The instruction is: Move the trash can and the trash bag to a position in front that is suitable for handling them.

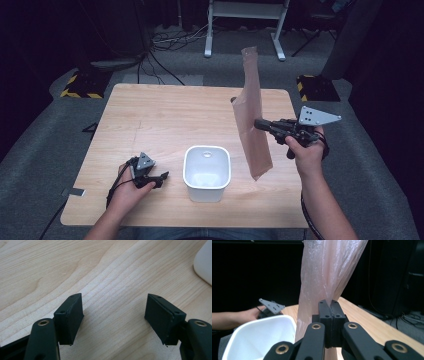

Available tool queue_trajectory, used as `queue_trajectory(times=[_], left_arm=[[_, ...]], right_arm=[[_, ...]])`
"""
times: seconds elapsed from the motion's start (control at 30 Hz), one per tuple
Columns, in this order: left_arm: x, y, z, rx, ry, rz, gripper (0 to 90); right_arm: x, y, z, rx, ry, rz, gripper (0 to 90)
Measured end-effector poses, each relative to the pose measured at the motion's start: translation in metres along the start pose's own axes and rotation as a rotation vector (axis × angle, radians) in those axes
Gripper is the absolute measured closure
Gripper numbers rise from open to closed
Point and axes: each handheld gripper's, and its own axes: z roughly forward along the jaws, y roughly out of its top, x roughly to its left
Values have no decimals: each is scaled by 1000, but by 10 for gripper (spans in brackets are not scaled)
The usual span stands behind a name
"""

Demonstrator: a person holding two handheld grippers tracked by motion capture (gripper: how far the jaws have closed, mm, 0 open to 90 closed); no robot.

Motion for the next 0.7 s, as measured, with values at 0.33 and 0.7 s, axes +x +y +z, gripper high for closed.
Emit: queue_trajectory(times=[0.33, 0.7], left_arm=[[0, 0, 0, -1, -1, -2, 307], [0, 1, 1, -2, 1, 2, 302]], right_arm=[[9, 32, 22, -35, 56, -57, 900], [30, 67, 42, -75, 110, -115, 900]])
